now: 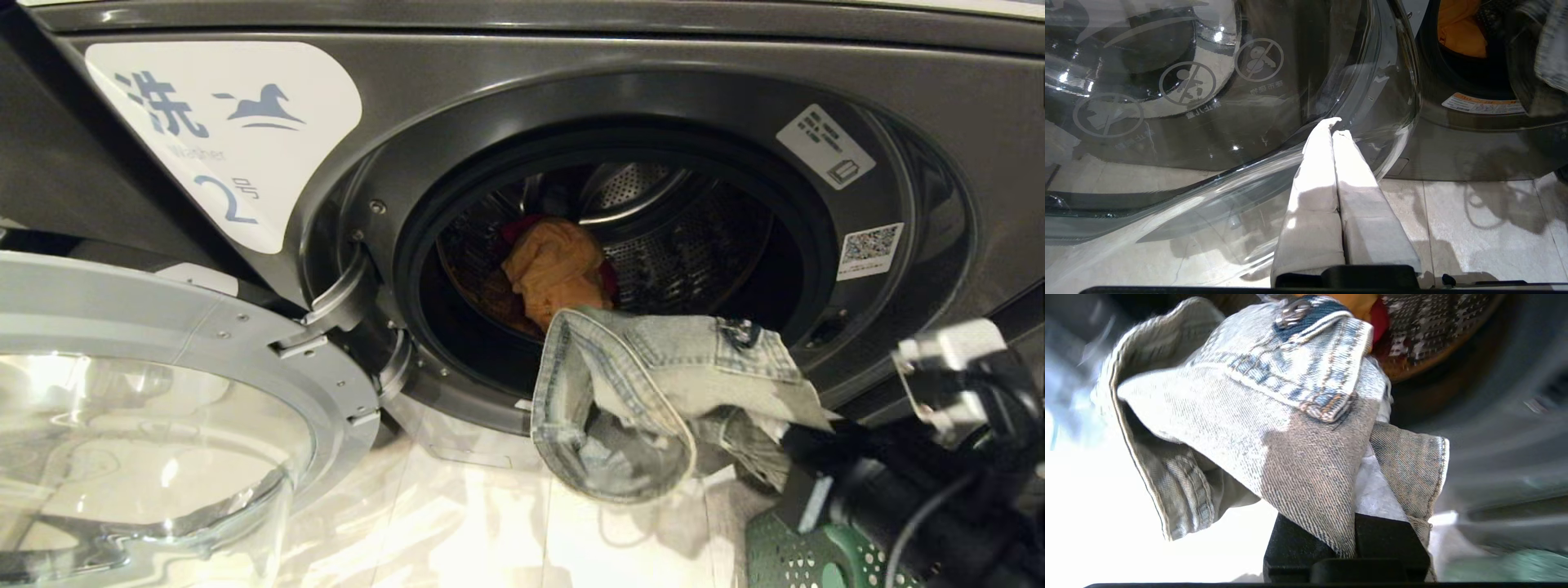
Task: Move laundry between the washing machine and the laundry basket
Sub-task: Pick a cloth and place it into the basket
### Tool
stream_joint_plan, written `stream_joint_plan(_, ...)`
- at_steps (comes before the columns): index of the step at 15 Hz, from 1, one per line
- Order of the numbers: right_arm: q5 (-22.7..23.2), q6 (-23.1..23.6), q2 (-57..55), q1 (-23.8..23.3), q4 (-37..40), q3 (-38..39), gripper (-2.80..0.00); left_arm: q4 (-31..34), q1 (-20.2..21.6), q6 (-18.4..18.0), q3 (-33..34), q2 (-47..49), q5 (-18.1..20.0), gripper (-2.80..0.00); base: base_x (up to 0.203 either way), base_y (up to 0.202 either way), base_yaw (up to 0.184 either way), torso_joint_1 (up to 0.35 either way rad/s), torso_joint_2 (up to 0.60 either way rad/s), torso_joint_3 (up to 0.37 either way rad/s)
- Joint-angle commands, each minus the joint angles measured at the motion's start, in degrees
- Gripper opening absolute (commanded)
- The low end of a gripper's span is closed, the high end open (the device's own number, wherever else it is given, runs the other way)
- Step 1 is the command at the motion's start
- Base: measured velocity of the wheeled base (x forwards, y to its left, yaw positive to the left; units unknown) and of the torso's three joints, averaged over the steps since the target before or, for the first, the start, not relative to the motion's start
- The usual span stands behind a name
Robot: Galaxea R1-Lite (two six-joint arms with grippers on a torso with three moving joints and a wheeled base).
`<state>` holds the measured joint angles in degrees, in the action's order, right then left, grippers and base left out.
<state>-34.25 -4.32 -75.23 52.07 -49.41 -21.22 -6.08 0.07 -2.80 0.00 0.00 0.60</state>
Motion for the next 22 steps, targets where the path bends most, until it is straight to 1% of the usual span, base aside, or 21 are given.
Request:
stream_joint_plan(1,0.3,3.1,11.1,1.9,-0.2,8.0,-2.80,-0.1,0.0,0.0,2.3,0.1,0.0,-2.80,0.000,0.000,0.000,0.000,0.00,0.000)
stream_joint_plan(2,0.7,5.9,14.9,2.2,-0.2,11.8,-2.80,-0.1,0.0,0.0,2.3,0.1,0.0,-2.80,0.000,0.000,0.000,0.000,0.00,0.000)
stream_joint_plan(4,1.6,14.3,23.8,2.6,-0.3,17.4,-2.80,-0.1,0.0,0.0,2.3,0.1,0.0,-2.80,0.000,0.000,0.000,0.000,0.00,0.000)
stream_joint_plan(6,2.9,22.4,32.2,2.6,-0.1,19.8,-2.80,-0.1,0.0,0.0,2.3,0.1,0.0,-2.80,0.000,0.000,0.000,0.000,0.00,0.000)
stream_joint_plan(7,3.5,25.4,35.3,2.3,-0.1,20.5,-2.80,-0.1,0.0,0.0,2.3,0.1,0.0,-2.80,0.000,0.000,0.000,0.000,0.00,0.000)
stream_joint_plan(8,4.1,27.3,37.9,2.2,0.0,20.9,-2.80,-0.1,0.0,0.0,2.3,0.1,0.0,-2.80,0.000,0.000,0.000,0.000,0.00,0.000)
stream_joint_plan(9,4.9,28.2,39.7,2.1,0.1,21.1,-2.80,-0.1,0.0,0.0,2.3,0.1,0.0,-2.80,0.000,0.000,0.000,0.000,0.00,0.000)
stream_joint_plan(12,11.7,28.8,41.2,0.8,0.4,20.8,-2.80,-0.1,0.0,0.0,2.3,0.1,0.0,-2.80,0.000,0.000,0.000,0.000,0.00,0.000)
stream_joint_plan(13,12.5,28.8,41.0,0.5,0.3,20.8,-2.80,-0.1,0.0,0.0,2.3,0.1,0.0,-2.80,0.000,0.000,0.000,0.000,0.00,0.000)
stream_joint_plan(15,12.6,28.6,41.0,0.5,0.1,20.7,-2.80,-0.1,0.0,0.0,2.3,0.1,0.0,-2.80,0.003,0.001,-0.089,0.003,0.00,0.002)
stream_joint_plan(22,13.2,28.2,39.9,0.6,0.0,19.9,-2.80,-0.1,0.0,0.0,2.3,0.1,0.0,-2.80,-0.002,0.007,-0.177,0.003,0.01,0.003)
